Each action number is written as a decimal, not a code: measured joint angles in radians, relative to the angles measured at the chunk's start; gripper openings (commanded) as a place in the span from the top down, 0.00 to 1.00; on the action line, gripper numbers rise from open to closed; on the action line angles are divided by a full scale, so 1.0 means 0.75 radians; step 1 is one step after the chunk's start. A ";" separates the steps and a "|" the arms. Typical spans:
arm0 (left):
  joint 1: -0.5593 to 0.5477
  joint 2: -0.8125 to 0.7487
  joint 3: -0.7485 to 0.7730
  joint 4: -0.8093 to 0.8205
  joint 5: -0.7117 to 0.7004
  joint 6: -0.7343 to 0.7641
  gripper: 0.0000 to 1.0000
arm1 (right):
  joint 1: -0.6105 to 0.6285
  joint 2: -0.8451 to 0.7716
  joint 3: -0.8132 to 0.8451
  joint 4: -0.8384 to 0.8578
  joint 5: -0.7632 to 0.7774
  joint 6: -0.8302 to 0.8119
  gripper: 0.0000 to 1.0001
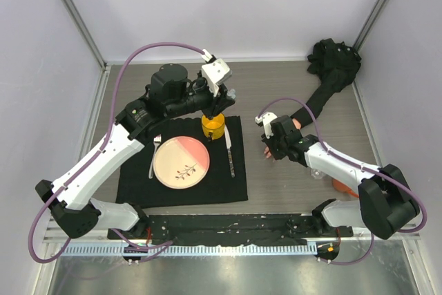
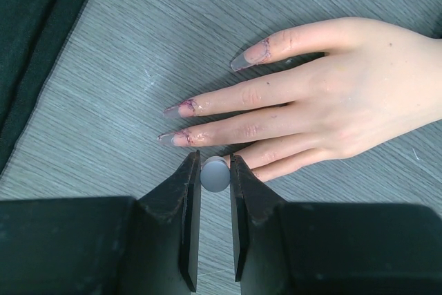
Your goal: Paint the nails
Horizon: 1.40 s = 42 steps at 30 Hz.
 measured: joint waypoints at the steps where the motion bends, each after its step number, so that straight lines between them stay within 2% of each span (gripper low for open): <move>1: 0.000 0.000 0.000 0.000 0.000 0.001 1.00 | -0.001 0.000 0.000 0.000 0.001 0.000 0.99; 17: 0.000 0.000 0.000 0.000 0.000 0.000 1.00 | -0.006 -0.012 0.000 -0.001 0.013 0.000 0.99; 26: 0.000 0.000 -0.003 0.005 -0.001 -0.008 1.00 | -0.006 -0.193 0.049 -0.104 0.013 0.031 0.99; 34: 0.000 0.000 -0.051 0.051 0.022 -0.068 1.00 | -0.006 -0.392 0.286 -0.287 0.028 0.113 0.99; 42: 0.000 -0.027 -0.167 0.231 0.137 -0.200 1.00 | -0.006 -0.434 0.644 -0.434 0.061 0.337 0.99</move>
